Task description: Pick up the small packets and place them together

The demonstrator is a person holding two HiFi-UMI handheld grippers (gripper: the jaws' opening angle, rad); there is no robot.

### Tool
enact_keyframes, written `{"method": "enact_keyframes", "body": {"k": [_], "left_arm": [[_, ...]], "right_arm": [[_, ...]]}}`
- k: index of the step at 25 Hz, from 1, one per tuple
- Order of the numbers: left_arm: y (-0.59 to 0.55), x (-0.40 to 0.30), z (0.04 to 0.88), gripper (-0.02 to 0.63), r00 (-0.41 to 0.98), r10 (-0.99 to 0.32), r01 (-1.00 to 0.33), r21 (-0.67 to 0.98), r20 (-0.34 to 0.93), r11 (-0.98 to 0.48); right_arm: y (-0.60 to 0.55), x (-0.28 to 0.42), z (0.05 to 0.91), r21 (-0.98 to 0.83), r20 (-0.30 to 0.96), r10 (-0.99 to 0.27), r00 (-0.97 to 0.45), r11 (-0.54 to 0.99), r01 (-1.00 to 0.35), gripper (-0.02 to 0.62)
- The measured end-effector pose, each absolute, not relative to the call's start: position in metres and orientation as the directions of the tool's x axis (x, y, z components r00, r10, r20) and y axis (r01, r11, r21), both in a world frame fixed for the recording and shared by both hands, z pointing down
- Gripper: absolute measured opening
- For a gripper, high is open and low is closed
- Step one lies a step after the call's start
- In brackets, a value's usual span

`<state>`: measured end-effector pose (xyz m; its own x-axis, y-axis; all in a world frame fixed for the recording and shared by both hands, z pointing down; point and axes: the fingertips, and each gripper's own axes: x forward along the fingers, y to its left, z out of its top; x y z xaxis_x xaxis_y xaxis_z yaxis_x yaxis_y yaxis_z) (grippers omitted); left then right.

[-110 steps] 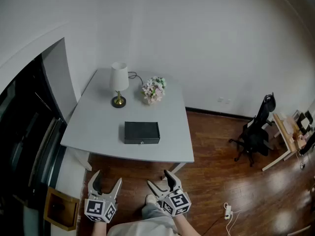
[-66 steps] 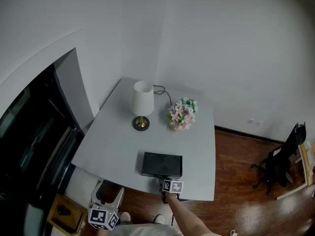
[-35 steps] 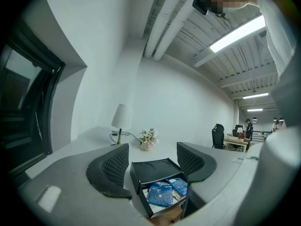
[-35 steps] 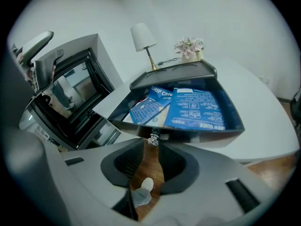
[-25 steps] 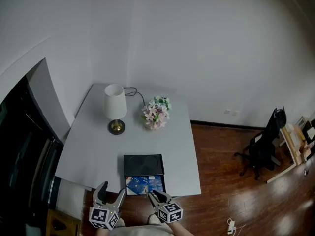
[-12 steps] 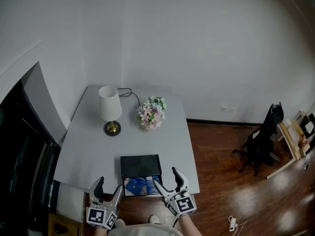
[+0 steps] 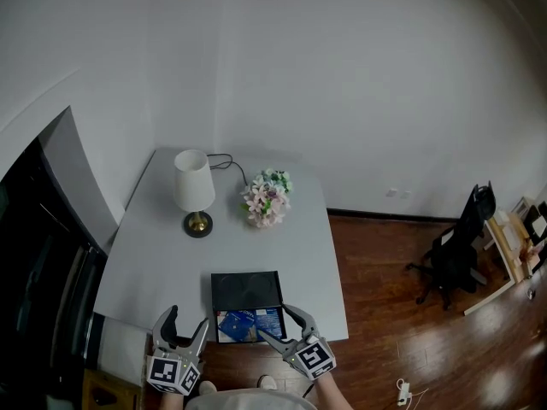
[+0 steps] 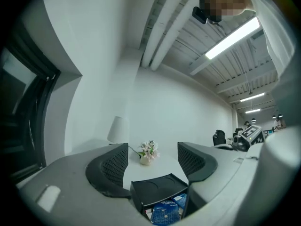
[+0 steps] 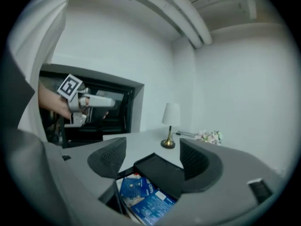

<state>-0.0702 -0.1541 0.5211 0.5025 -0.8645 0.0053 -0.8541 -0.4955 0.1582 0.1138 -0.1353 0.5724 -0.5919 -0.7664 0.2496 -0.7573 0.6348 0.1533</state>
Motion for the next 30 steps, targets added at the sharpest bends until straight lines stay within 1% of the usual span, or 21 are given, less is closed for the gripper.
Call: {"method": "enact_keyframes", "body": {"k": [3,6,10,11,12,15,19,20,21,23,27,30], "left_arm": [[-0.153,-0.074,0.526,0.314,0.491,-0.871,-0.864,0.148,0.028,-0.482],[-0.151,-0.078,0.529,0.314,0.485,-0.874,-0.869,0.142,0.043,-0.475],[-0.145,-0.086,0.531,0.314,0.466,-0.883,-0.879,0.141,0.054,-0.455],[-0.143,-0.089,0.532,0.314,0.460,-0.886,-0.882,0.141,0.054,-0.449],[-0.141,-0.091,0.532,0.314,0.454,-0.889,-0.885,0.141,0.055,-0.443],[-0.137,-0.099,0.533,0.314,0.434,-0.899,-0.895,0.146,0.057,-0.422],[-0.134,-0.111,0.535,0.314,0.406,-0.912,-0.907,0.149,0.062,-0.394],[-0.134,-0.114,0.535,0.314,0.400,-0.914,-0.910,0.149,0.064,-0.388],[-0.134,-0.116,0.535,0.314,0.396,-0.916,-0.911,0.148,0.066,-0.384],[-0.133,-0.122,0.536,0.314,0.389,-0.919,-0.915,0.148,0.068,-0.376],[-0.138,-0.128,0.537,0.314,0.373,-0.926,-0.920,0.156,0.063,-0.360],[-0.142,-0.125,0.538,0.314,0.384,-0.921,-0.914,0.163,0.062,-0.371]], "right_arm": [[-0.136,0.094,0.633,0.216,0.452,-0.637,-0.625,0.758,-0.616,0.349],[-0.141,0.082,0.690,0.243,0.625,-0.494,-0.605,0.859,-0.450,0.348],[-0.150,0.071,0.745,0.230,0.777,-0.344,-0.527,0.935,-0.270,0.340],[-0.151,0.069,0.756,0.217,0.803,-0.314,-0.507,0.946,-0.242,0.304],[-0.152,0.067,0.769,0.198,0.826,-0.285,-0.486,0.955,-0.222,0.301],[-0.150,0.064,0.799,0.147,0.879,-0.216,-0.425,0.971,-0.189,0.301],[-0.151,0.055,0.820,0.120,0.914,-0.172,-0.367,0.980,-0.162,0.300],[-0.150,0.053,0.822,0.110,0.922,-0.158,-0.354,0.982,-0.152,0.290],[-0.150,0.052,0.825,0.100,0.929,-0.146,-0.341,0.984,-0.148,0.259],[-0.150,0.051,0.827,0.090,0.937,-0.138,-0.321,0.983,-0.159,0.255],[-0.154,0.050,0.827,0.086,0.933,-0.164,-0.321,0.966,-0.243,0.203],[-0.156,0.048,0.827,0.111,0.930,-0.195,-0.312,0.958,-0.266,0.171]]}}
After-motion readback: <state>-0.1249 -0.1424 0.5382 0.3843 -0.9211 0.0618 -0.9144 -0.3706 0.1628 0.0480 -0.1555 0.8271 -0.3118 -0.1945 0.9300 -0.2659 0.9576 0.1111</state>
